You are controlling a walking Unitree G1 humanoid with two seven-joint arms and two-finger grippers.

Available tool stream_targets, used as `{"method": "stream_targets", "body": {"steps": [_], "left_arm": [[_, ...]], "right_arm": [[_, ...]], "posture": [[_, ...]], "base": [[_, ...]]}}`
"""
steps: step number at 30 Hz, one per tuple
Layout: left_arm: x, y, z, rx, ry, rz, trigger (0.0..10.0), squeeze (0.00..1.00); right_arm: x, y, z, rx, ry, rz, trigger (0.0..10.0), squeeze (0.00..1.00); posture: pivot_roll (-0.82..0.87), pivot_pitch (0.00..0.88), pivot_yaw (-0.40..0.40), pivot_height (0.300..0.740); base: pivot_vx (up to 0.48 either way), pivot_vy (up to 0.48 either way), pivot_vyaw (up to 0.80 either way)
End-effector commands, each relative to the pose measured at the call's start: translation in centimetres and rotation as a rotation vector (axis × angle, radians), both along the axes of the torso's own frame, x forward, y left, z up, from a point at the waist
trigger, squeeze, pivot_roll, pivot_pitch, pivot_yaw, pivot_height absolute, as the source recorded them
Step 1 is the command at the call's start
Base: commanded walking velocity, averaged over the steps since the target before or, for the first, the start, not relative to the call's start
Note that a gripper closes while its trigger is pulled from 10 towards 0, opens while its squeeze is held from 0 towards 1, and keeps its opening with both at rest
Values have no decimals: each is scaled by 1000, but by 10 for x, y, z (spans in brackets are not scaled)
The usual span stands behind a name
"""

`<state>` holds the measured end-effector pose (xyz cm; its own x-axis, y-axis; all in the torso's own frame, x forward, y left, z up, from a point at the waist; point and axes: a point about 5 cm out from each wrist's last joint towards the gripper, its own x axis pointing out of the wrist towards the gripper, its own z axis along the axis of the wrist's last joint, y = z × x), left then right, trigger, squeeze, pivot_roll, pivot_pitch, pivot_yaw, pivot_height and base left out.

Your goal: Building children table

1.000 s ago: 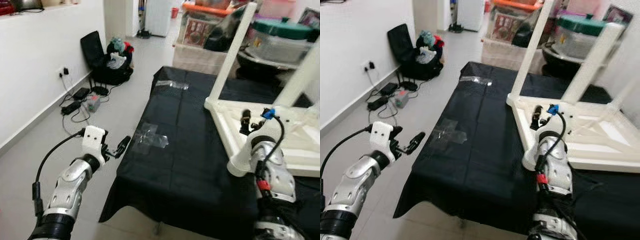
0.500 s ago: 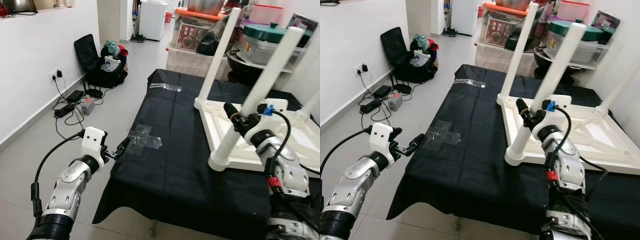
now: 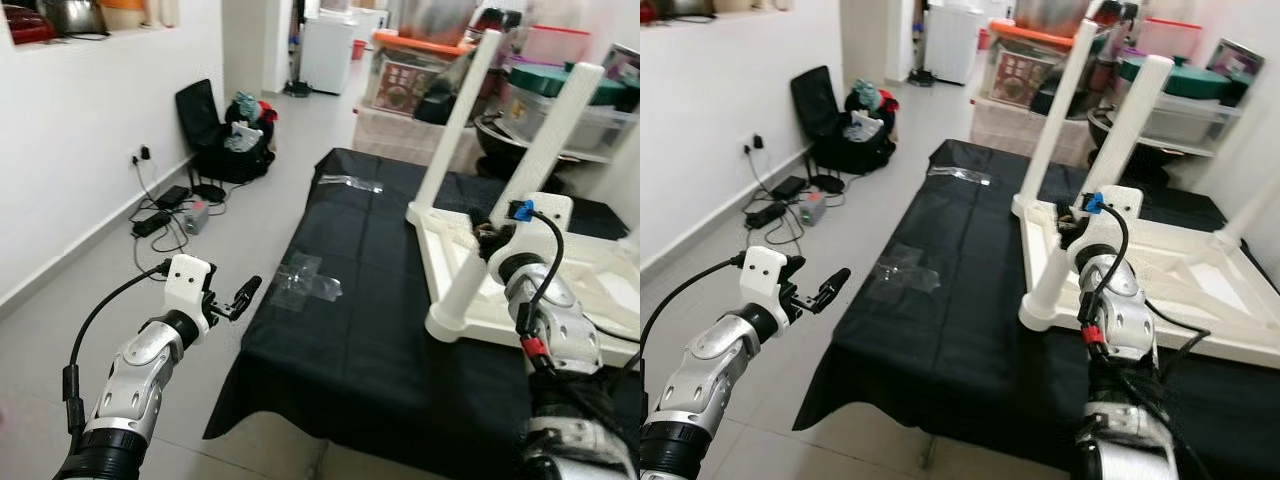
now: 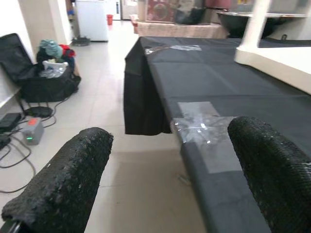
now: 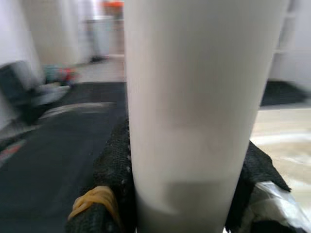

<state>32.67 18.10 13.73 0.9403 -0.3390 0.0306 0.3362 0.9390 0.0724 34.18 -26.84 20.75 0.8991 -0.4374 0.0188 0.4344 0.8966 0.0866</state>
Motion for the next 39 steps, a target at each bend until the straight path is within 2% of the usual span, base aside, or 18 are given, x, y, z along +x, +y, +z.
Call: {"method": "stream_targets", "body": {"steps": [1, 3, 8, 9, 12, 13, 14, 15, 18, 19, 23, 25, 28, 31, 36, 37, 38, 39], "left_arm": [[-1, -6, -3, -7, 11, -16, 10000, 0], [-1, -6, -3, -7, 11, -16, 10000, 0], [-1, -7, -5, -8, 17, -17, 10000, 0], [-1, -8, -5, -7, 18, -18, 10000, 0], [-1, -8, -5, -7, 18, -18, 10000, 0], [-1, -8, -5, -7, 17, -18, 10000, 0], [-1, -8, -5, -7, 17, -18, 10000, 0], [-1, -8, -5, -8, 16, -16, 10000, 0], [-1, -7, -5, -9, 17, -15, 10000, 0], [-2, -7, -6, -10, 19, -14, 10000, 0], [-3, -7, -8, -11, 21, -14, 10000, 0], [-2, -7, -7, -13, 17, -10, 10000, 0], [-2, -7, -7, -13, 17, -10, 10000, 0], [-2, -7, -7, -13, 15, -7, 10000, 0], [-2, -7, -7, -12, 16, -9, 10000, 0], [-2, -7, -7, -12, 16, -10, 10000, 0], [-2, -7, -7, -11, 15, -10, 10000, 0], [-2, -7, -6, -10, 13, -10, 10000, 0]], "right_arm": [[-35, -34, -36, 23, 169, -383, 0, 0], [-35, -34, -36, 23, 169, -383, 0, 0], [-56, -2, -58, 45, 251, -483, 0, 0], [-52, 9, -58, 46, 260, -439, 10000, 0], [-46, 16, -58, 39, 263, -390, 10000, 0], [-42, 19, -53, 36, 226, -357, 10000, 820], [-42, 19, -53, 36, 226, -357, 10000, 820], [-39, 20, -48, 42, 194, -333, 10000, 1000], [-31, 19, -41, 46, 156, -265, 10000, 1000], [-20, 20, -31, 52, 94, -135, 10000, 0], [-8, 22, -17, 54, 19, 34, 10000, 0], [-5, 32, -6, -11, -55, 347, 10000, 0], [-5, 32, -6, -11, -55, 347, 10000, 0], [-15, 51, 6, -96, -110, 700, 10000, 0], [-15, 56, 6, -107, -100, 776, 10000, 0], [-13, 56, 4, -110, -96, 783, 6824, 0], [-11, 55, 3, -121, -92, 783, 6824, 0], [-7, 51, 1, -130, -87, 754, 0, 0]], "posture": [[61, 0, -128, 740], [61, 0, -128, 740], [51, 0, -122, 740], [53, 0, -126, 740], [53, 0, -126, 740], [55, 0, -130, 740], [55, 0, -130, 740], [56, 0, -132, 740], [55, 0, -134, 740], [53, 0, -134, 740], [52, 0, -136, 740], [60, 0, -148, 740], [60, 0, -148, 740], [63, 0, -150, 740], [66, 0, -151, 740], [70, 0, -153, 740], [72, 0, -153, 740], [72, 0, -151, 740]], "base": [[0, 0, 0], [0, 0, 0], [0, 0, 0], [0, 0, 0], [0, 0, 0], [0, 0, 0], [0, 0, 0], [0, 0, 0], [0, 0, 0], [0, 0, 0], [0, 0, 0], [0, 0, 0], [0, 0, 0], [0, 0, 0], [0, 0, 0], [0, 0, 0], [0, 0, 0], [0, 0, 0]]}}
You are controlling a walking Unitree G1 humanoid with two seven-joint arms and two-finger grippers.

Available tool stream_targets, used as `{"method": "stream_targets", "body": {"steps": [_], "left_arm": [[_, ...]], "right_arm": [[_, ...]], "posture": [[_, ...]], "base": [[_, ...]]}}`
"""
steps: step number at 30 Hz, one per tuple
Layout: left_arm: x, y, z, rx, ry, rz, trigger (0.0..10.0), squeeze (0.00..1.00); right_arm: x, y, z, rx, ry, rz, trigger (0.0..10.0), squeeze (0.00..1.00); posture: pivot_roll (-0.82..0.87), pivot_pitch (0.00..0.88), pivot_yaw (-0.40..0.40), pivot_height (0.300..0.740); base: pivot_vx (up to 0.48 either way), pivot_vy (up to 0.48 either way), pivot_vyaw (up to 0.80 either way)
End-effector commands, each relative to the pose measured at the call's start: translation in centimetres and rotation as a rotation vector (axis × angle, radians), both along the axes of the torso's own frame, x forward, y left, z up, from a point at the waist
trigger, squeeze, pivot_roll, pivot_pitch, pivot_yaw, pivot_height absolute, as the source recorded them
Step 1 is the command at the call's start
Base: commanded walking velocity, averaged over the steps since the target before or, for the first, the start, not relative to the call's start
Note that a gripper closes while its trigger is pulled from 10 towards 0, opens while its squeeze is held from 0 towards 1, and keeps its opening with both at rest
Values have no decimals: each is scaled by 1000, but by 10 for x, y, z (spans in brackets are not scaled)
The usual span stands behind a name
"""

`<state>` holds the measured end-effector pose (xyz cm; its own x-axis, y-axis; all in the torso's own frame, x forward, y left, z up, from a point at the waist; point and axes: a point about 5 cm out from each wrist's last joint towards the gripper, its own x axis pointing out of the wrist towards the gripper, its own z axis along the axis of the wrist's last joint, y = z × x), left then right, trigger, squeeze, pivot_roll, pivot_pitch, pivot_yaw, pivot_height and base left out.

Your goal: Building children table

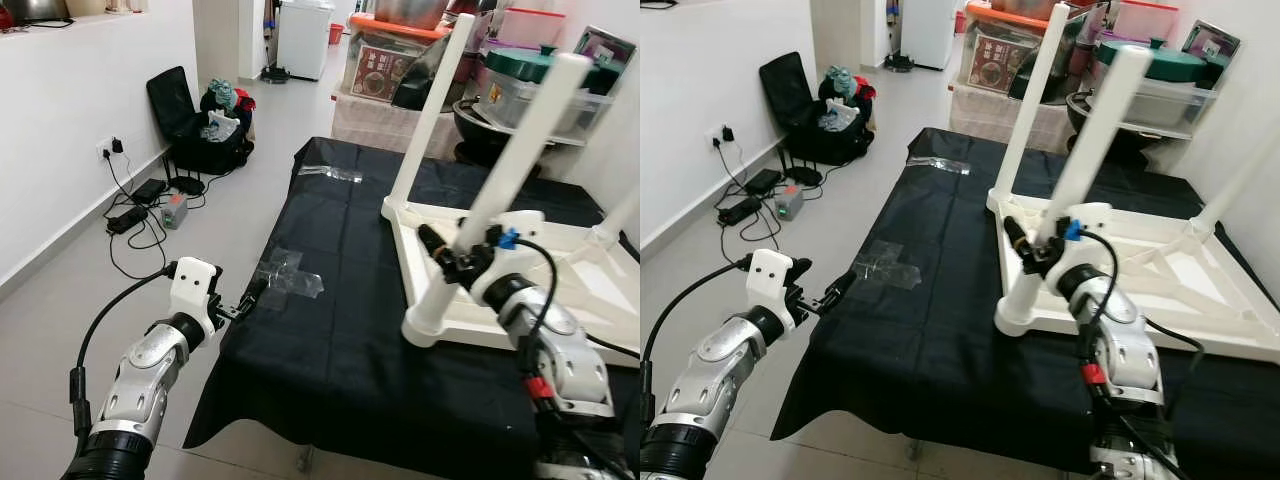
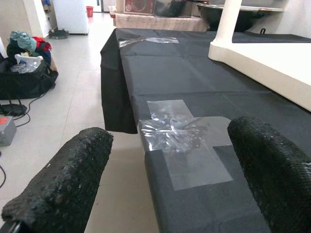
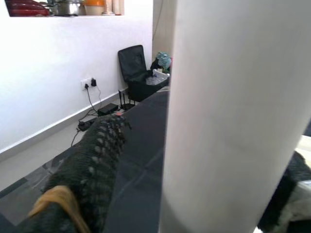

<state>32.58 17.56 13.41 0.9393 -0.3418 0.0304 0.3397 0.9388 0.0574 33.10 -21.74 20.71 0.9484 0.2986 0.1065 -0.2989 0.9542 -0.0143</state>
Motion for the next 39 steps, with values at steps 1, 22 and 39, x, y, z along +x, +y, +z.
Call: {"method": "stream_targets", "body": {"steps": [1, 22, 39], "left_arm": [[-1, -2, -3, 4, 7, -7, 10000, 0], [1, -5, -2, 7, 7, -20, 10000, 0], [-1, -5, -3, 6, 10, -23, 10000, 0]], "right_arm": [[4, 0, 1, -17, -12, 3, 0, 0], [-32, -50, -52, -13, 243, -1083, 0, 0], [-2, -16, -28, 96, 141, -641, 10000, 0]], "posture": [[72, 0, -151, 740], [52, 0, -127, 740], [57, 0, -136, 740]], "base": [[0, 0, 0], [0, 0, 0], [0, 0, 0]]}}
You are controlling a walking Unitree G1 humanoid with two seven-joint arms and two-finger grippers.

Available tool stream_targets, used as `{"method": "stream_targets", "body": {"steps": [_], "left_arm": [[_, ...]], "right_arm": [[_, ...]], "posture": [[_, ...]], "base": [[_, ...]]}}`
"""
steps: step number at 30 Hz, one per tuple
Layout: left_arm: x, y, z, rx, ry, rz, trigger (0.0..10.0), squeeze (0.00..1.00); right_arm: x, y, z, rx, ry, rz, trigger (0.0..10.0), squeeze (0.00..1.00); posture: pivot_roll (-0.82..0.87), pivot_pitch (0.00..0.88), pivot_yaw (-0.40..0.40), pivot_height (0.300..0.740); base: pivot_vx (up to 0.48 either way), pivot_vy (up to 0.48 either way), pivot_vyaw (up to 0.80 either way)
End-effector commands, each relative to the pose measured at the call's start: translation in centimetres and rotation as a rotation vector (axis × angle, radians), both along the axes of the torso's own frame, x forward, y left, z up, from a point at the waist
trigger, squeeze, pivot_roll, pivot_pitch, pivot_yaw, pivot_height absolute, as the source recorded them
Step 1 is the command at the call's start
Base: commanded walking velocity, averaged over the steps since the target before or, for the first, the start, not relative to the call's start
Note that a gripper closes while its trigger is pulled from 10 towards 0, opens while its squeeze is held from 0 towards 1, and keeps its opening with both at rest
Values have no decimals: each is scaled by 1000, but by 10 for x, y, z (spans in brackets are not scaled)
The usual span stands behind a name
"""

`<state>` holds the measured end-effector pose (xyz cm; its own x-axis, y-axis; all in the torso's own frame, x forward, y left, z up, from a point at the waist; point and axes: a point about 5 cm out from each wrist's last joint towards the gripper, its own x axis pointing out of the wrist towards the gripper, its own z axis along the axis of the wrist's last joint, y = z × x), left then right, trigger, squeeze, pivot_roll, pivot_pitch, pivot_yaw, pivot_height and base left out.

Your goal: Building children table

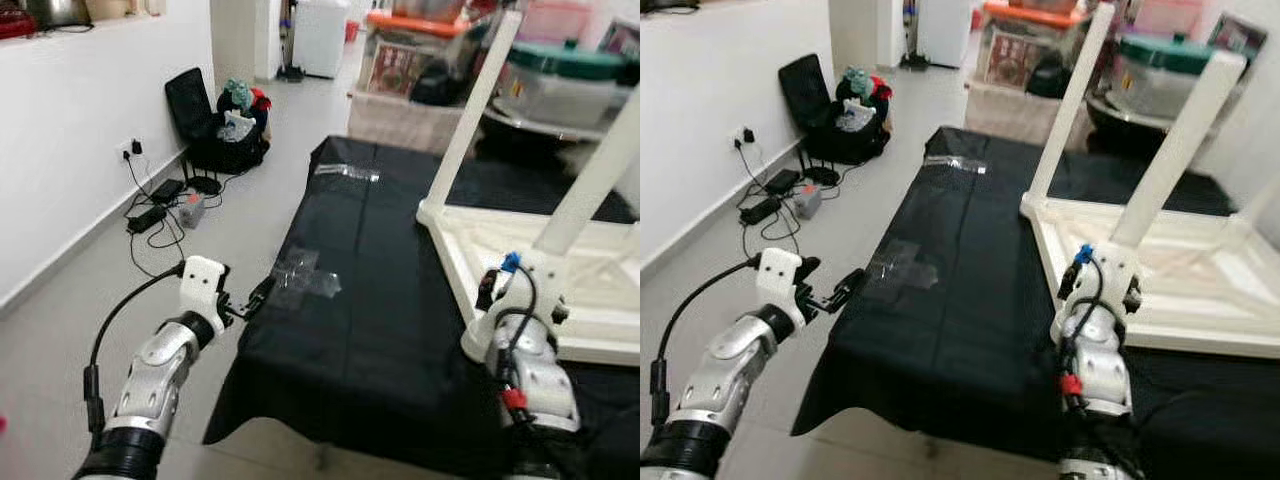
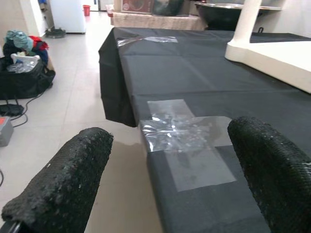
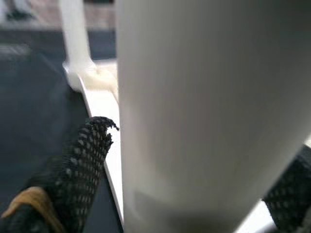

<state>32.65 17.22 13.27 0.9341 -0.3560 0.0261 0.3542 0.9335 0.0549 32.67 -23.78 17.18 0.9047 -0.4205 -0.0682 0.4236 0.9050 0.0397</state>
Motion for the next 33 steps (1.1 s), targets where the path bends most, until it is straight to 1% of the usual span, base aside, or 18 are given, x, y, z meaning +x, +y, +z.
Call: {"method": "stream_targets", "body": {"steps": [1, 2, 4, 5, 8, 14, 15, 16, 18, 20, 23, 24, 25, 27, 29, 30, 32, 33], "left_arm": [[-1, -1, -2, 7, 4, -8, 10000, 0], [-1, -1, -2, 7, 4, -8, 10000, 0], [-1, -1, -1, 9, 4, -7, 10000, 0], [-1, -1, -1, 9, 4, -7, 10000, 0], [-1, 0, 0, 12, 0, -6, 10000, 0], [0, 0, 1, 12, -3, -6, 10000, 0], [0, 0, 1, 12, -4, -5, 10000, 0], [0, 0, 1, 12, -5, -4, 10000, 0], [-1, 1, 1, 12, -5, -2, 10000, 0], [-1, 3, 1, 14, -4, 0, 10000, 0], [-1, 3, 1, 15, -3, 0, 10000, 0], [-2, 3, 1, 15, -2, -1, 10000, 0], [-2, 3, 1, 15, -2, -1, 10000, 0], [-1, 2, 0, 14, 0, -6, 10000, 0], [-1, 2, 0, 14, 0, -6, 10000, 0], [-1, 1, 1, 13, 0, -7, 10000, 0], [-1, 1, 0, 14, 1, -11, 10000, 0], [-1, 1, 0, 14, 1, -11, 10000, 0]], "right_arm": [[5, 10, 15, 27, -96, 220, 10000, 0], [5, 10, 15, 27, -96, 220, 10000, 0], [4, 12, 29, -14, -179, 473, 10000, 0], [4, 12, 29, -14, -179, 473, 10000, 0], [-1, 16, 56, -75, -262, 757, 10000, 0], [6, 19, 62, -136, -248, 817, 9843, 0], [10, 18, 58, -170, -227, 802, 0, 0], [13, 17, 54, -194, -214, 792, 0, 0], [17, 12, 47, -206, -164, 739, 0, 0], [24, -4, 36, -181, -88, 561, 0, 0], [25, -13, 33, -182, -62, 472, 0, 0], [24, -31, 28, -159, -26, 287, 0, 0], [24, -31, 28, -159, -26, 287, 0, 0], [8, -66, 19, -113, 11, -75, 0, 0], [8, -66, 19, -113, 11, -75, 0, 0], [-1, -75, 16, -96, 20, -189, 0, 0], [-14, -75, 11, -103, 26, -305, 0, 0], [-14, -75, 11, -103, 26, -305, 0, 0]], "posture": [[59, 0, -135, 740], [59, 0, -135, 740], [65, 0, -137, 740], [65, 0, -137, 740], [70, 0, -141, 740], [73, 0, -143, 740], [78, 0, -146, 740], [78, 0, -146, 740], [81, 0, -147, 740], [79, 0, -144, 740], [79, 0, -144, 740], [71, 0, -138, 740], [71, 0, -138, 740], [68, 0, -134, 740], [68, 0, -134, 740], [68, 0, -134, 740], [60, 0, -128, 740], [60, 0, -128, 740]], "base": [[0, 0, 0], [0, 0, 0], [0, 0, 0], [0, 0, 0], [0, 0, 0], [0, 0, 0], [0, 0, 0], [0, 0, 0], [0, 0, 0], [0, 0, 0], [0, 0, 0], [0, 0, 0], [0, 0, 0], [0, 0, 0], [0, 0, 0], [0, 0, 0], [0, 0, 0], [0, 0, 0]]}}
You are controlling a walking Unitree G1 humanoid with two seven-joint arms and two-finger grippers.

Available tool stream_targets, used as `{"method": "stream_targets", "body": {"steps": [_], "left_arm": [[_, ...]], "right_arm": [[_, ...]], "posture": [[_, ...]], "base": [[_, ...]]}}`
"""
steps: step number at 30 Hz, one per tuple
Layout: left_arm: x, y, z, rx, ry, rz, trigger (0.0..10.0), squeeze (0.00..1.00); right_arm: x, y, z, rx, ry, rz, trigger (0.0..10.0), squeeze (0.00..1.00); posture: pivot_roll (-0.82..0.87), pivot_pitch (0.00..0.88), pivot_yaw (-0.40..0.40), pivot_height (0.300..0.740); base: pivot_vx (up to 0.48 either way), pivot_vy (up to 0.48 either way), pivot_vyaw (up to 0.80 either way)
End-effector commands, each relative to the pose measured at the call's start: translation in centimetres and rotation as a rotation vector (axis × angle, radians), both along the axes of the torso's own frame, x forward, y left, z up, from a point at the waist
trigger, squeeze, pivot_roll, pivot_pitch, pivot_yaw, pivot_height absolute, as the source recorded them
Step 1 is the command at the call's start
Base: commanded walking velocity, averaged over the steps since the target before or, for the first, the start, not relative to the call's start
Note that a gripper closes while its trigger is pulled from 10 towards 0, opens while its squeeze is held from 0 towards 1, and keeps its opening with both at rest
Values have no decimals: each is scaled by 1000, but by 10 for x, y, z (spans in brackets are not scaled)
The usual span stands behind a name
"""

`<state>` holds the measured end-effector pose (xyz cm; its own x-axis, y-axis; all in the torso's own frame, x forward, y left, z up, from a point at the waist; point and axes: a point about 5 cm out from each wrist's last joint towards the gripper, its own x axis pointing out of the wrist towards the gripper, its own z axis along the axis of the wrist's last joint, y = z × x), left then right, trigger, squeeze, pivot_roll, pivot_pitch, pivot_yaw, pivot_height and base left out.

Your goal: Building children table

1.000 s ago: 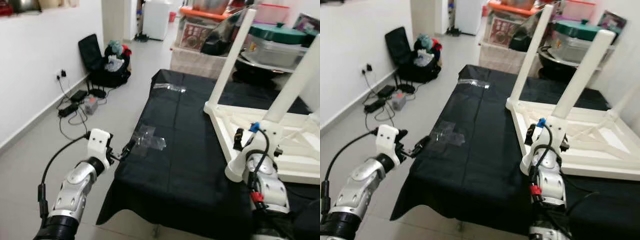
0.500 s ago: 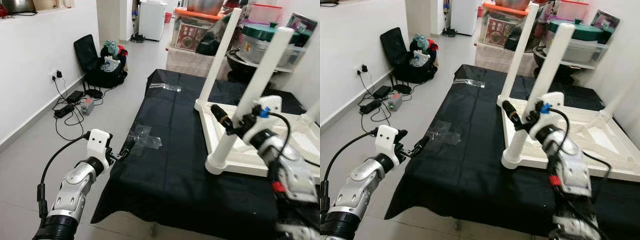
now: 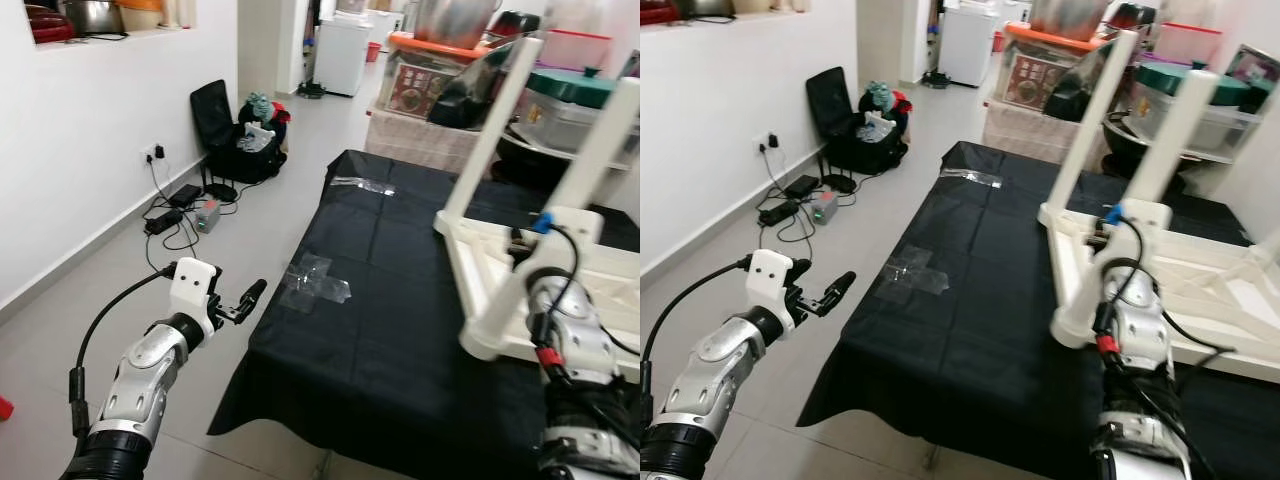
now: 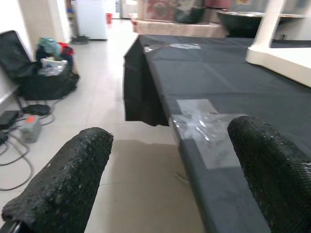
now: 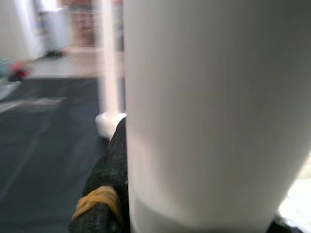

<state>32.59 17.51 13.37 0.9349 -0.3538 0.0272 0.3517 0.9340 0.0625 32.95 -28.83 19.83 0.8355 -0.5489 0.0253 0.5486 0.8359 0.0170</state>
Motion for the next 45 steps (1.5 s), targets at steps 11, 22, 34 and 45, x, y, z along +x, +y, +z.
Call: {"method": "stream_targets", "body": {"steps": [11, 22, 34, 45], "left_arm": [[0, -5, -3, 3, 10, -16, 10000, 0], [1, -4, -2, 6, 5, -22, 10000, 0], [0, -6, -2, 5, 4, -26, 10000, 0], [-1, -5, -3, 6, 5, -23, 10000, 0]], "right_arm": [[-28, 26, -48, 52, 180, -229, 10000, 0], [4, 48, 9, 37, -91, 352, 10000, 0], [-11, 86, 35, -107, -232, 1032, 78, 0], [6, 7, -14, -14, 96, 161, 0, 0]], "posture": [[58, 0, -131, 740], [60, 0, -132, 740], [68, 0, -138, 740], [66, 0, -134, 740]], "base": [[0, 0, 0], [0, 0, 0], [0, 0, 0], [0, 0, 0]]}}
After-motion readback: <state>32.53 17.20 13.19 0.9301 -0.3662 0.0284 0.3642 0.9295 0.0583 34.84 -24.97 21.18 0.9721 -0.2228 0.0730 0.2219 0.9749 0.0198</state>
